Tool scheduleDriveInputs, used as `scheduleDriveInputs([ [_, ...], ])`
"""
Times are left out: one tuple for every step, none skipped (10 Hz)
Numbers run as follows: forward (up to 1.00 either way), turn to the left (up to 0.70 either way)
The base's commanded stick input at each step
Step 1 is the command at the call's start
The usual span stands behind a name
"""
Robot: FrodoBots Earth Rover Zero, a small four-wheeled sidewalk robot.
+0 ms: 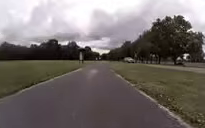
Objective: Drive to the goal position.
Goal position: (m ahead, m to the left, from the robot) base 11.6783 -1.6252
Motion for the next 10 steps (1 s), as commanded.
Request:
scheduleDriveInputs([
  [0.70,0.00],
  [0.70,0.00],
  [0.70,0.00],
  [0.70,0.00],
  [0.70,0.00],
  [0.70,0.00],
  [0.70,0.00],
  [0.70,0.00],
  [0.70,0.00],
  [0.70,0.00],
])
